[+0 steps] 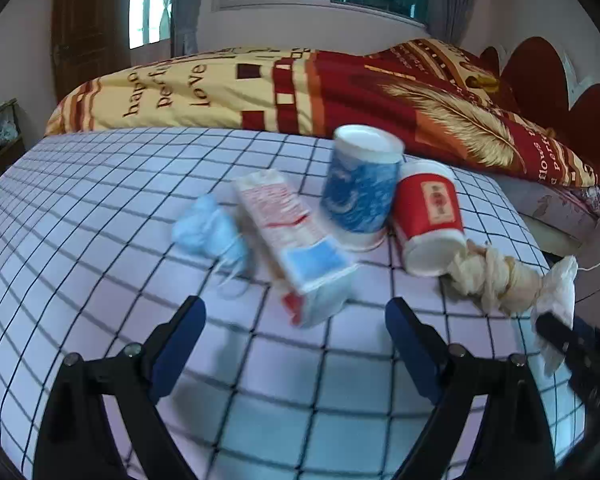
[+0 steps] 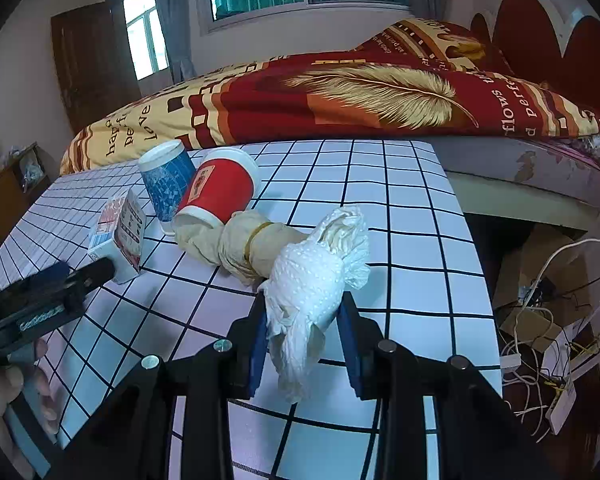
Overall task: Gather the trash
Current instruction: 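Grasp white tissue with right tool while left tool grasps milk carton, then carry milk carton with left tool while right tool carries tissue over bin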
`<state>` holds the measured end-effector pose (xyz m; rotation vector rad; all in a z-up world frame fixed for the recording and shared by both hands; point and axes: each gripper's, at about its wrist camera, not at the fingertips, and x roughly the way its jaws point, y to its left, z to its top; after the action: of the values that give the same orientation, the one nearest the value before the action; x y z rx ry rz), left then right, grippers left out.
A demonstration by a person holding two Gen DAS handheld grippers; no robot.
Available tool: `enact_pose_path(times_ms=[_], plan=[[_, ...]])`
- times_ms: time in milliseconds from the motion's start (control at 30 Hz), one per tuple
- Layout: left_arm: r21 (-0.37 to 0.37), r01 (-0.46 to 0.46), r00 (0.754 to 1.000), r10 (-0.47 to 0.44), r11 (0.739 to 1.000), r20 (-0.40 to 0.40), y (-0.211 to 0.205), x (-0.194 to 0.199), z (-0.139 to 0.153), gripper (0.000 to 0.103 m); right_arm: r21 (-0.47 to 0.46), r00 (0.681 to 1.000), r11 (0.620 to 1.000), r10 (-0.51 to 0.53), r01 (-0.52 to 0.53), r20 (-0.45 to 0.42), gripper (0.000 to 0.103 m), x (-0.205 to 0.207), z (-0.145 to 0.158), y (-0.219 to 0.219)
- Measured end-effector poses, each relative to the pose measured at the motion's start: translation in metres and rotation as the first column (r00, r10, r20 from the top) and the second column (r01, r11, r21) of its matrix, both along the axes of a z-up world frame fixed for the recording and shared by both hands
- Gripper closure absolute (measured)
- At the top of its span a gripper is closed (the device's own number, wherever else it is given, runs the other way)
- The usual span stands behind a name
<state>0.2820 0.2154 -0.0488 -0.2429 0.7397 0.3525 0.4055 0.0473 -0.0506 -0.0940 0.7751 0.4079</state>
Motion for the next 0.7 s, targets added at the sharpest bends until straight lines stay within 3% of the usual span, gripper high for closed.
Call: enact_pose_path(times_ms=[100, 200, 233, 367, 700], plan=[[-0.014, -0.013, 0.999, 0.012, 1.0, -0.043, 0.005, 0.021, -0.007, 0.023, -0.009, 1.0, 1.0, -0.003, 0.003, 0.001, 0.068, 0.004, 0.0, -0.002], [-0.052, -0.014, 0.997, 0.009, 0.999, -0.081, 0.018, 0.028, -0.016, 0.048, -0.017, 1.0, 1.0, -0.012, 0.012, -0.014, 0.068, 0.011, -0.001, -0.007], [-0.067, -0.014, 0.996, 0.008, 0.998, -0.09, 0.023, 0.027, -0.019, 0.063, -0.018, 1.0, 1.0, -0.012, 0.011, -0.016, 0.068, 0.012, -0.001, -0.008], [-0.078, 0.015, 0.998, -0.02, 0.997, -0.066, 0.023, 0.006, -0.016, 0.068, -0.023, 1.0, 1.0, -0.007, 0.006, -0.021, 0.068, 0.008, -0.001, -0.01], [-0.023, 0.141, 0.989, -0.141, 0.99, -0.035, -0.006, -0.05, -0.001, 0.069, -0.032, 1.0, 0.999, -0.004, 0.003, -0.024, 0.068, -0.022, 0.007, -0.01]])
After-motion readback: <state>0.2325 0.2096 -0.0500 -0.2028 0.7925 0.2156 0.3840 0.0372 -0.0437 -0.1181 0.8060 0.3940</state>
